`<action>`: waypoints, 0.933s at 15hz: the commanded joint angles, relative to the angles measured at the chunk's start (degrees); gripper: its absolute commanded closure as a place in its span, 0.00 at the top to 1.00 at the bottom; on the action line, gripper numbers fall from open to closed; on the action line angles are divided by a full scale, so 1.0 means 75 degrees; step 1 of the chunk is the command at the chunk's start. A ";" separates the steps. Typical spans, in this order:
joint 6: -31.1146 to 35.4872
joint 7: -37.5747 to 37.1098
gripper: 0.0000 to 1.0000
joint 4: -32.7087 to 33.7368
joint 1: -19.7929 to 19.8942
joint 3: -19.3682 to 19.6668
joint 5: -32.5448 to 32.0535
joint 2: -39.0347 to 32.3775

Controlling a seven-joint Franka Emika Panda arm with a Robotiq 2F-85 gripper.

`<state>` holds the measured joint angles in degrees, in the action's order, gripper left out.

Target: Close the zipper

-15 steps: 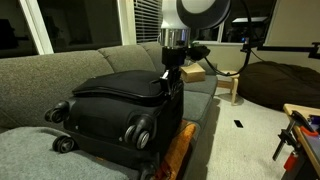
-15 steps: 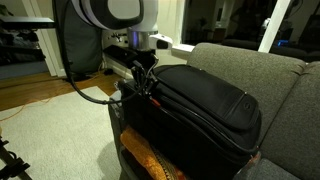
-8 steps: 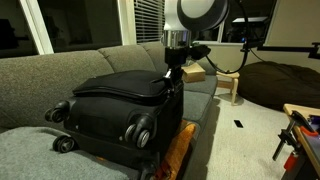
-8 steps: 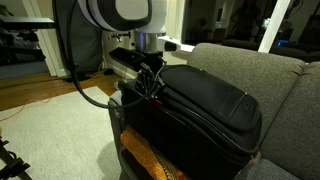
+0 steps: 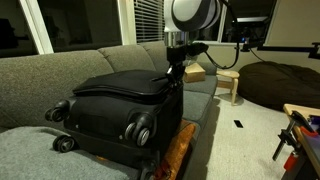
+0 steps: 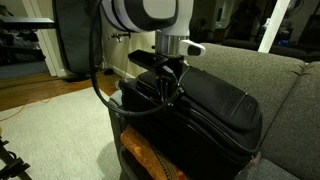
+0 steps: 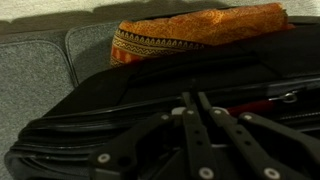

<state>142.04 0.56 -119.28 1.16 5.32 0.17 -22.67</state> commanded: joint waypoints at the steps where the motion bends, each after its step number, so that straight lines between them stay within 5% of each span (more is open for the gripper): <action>1: -0.0465 -0.0148 0.05 0.0800 0.0303 0.0285 -0.0319 -0.0460; 14: -0.1365 -0.0427 0.05 0.2646 0.0918 0.0883 -0.0413 -0.1776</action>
<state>133.07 -0.83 -104.60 6.13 10.69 -0.76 -32.55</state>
